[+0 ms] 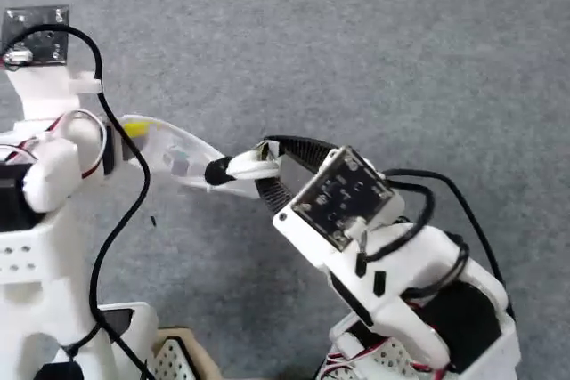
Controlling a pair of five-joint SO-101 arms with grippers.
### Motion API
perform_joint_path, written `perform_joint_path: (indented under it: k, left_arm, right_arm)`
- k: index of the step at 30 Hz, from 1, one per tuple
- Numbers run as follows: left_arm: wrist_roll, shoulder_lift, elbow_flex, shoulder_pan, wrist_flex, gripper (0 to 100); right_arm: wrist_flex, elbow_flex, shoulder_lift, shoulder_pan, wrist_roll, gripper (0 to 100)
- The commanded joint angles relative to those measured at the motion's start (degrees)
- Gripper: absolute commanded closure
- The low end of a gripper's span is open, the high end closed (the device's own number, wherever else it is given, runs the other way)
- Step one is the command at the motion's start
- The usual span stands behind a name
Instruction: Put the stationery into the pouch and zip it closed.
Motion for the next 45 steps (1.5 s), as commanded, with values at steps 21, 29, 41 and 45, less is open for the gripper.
perform_joint_path:
  k: [21, 29, 41, 45]
  left_arm:
    - [-0.18, -8.79, -2.15, 1.98, 1.32, 48]
    - [0.00, -9.05, 5.85, 1.98, 1.32, 48]
    - [2.73, -9.05, 7.08, 10.24, 1.41, 48]
    - [2.73, -9.05, 6.81, 10.68, 1.41, 48]
  right_arm:
    - [-8.70, -13.23, 1.19, 0.70, 12.40, 98.6]
    - [-10.64, -21.14, 4.62, 0.79, 21.36, 98.6]
    - [-18.20, -23.60, 6.46, 5.89, 24.88, 98.6]
    - [-19.60, -23.60, 6.55, 5.89, 28.40, 98.6]
